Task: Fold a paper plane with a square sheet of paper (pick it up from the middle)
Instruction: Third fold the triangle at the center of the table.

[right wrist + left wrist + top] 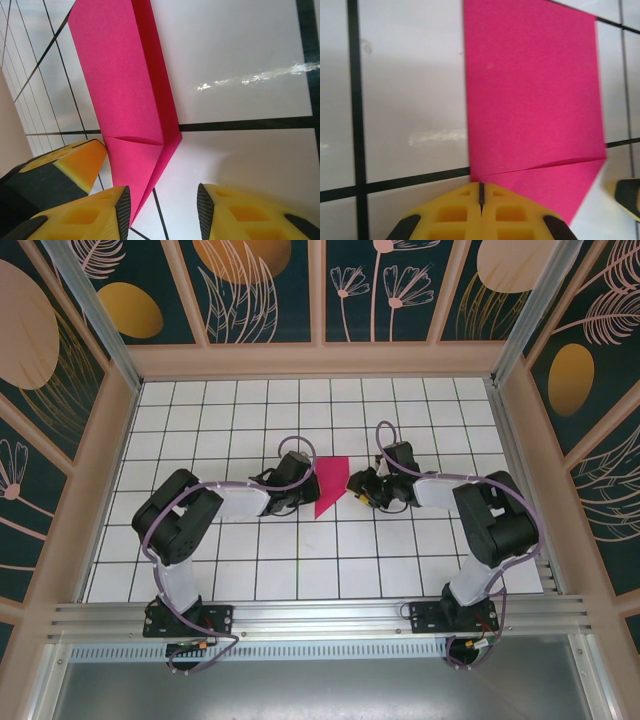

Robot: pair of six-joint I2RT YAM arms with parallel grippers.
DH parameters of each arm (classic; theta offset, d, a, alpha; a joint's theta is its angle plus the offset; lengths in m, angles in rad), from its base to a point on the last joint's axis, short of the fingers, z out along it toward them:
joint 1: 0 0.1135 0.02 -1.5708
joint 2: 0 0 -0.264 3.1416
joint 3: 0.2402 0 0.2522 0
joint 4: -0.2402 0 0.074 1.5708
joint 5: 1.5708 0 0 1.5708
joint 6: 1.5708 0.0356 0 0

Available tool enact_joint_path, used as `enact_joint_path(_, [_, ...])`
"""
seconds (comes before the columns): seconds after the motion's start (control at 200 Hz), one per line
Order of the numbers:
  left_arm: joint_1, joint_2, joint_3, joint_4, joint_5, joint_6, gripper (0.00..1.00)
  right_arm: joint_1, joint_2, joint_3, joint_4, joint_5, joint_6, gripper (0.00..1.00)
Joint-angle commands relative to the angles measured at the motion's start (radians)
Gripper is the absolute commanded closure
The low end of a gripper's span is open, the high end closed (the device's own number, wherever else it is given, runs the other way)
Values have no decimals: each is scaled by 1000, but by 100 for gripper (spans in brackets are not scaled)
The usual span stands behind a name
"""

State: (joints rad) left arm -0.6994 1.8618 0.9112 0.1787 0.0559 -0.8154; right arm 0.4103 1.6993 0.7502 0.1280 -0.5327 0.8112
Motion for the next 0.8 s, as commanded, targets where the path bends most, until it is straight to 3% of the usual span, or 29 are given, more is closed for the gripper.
enact_joint_path(0.0, [-5,19,12,-38,-38,-13,100,0,24,25,19,-28,4,58])
enact_joint_path(0.51, [-4,30,16,-47,-29,-9,100,14,102,84,49,-70,9,63])
enact_joint_path(0.791, [-5,27,16,-52,-31,-10,100,13,149,74,161,-179,27,70])
